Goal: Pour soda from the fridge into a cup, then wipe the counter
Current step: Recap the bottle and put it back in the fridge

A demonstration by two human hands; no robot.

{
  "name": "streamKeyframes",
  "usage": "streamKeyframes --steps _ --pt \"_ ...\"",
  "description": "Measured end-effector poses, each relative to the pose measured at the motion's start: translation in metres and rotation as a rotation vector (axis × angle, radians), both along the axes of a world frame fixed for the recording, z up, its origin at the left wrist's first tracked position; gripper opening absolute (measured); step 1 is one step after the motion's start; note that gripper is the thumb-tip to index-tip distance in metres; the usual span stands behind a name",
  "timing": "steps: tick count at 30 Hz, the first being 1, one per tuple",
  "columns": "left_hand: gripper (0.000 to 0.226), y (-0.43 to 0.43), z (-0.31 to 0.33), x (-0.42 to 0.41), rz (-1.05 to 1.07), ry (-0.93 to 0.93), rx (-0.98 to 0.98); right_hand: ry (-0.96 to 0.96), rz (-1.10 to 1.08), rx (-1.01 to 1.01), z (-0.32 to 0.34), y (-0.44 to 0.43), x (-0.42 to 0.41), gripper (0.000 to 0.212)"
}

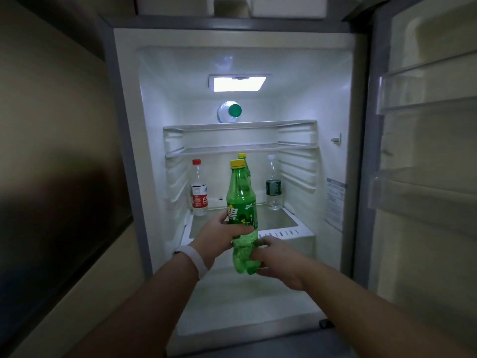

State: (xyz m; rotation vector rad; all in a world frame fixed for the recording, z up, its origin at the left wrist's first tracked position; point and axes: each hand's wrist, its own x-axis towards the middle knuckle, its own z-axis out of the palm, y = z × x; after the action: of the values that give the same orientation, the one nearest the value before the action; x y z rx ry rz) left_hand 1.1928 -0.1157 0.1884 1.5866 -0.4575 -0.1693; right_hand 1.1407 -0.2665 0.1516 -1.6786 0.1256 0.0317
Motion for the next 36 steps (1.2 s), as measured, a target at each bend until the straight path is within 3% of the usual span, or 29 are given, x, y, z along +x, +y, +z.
streamKeyframes --steps 9,17,23,36 --pt "0.046 -0.02 -0.003 0.075 0.055 -0.119 -0.095 -0.035 0.048 -0.011 0.009 -0.015 0.1 0.022" --pt "0.051 -0.039 -0.01 0.128 0.129 -0.077 -0.104 0.008 0.051 -0.079 0.007 -0.029 0.159 0.024" --pt "0.042 -0.053 -0.016 0.161 0.191 -0.034 -0.098 0.026 0.033 -0.124 0.008 -0.036 0.187 0.016" --pt "0.044 -0.075 -0.027 0.216 0.179 0.03 -0.09 0.003 0.018 -0.07 -0.01 -0.051 0.229 0.031"
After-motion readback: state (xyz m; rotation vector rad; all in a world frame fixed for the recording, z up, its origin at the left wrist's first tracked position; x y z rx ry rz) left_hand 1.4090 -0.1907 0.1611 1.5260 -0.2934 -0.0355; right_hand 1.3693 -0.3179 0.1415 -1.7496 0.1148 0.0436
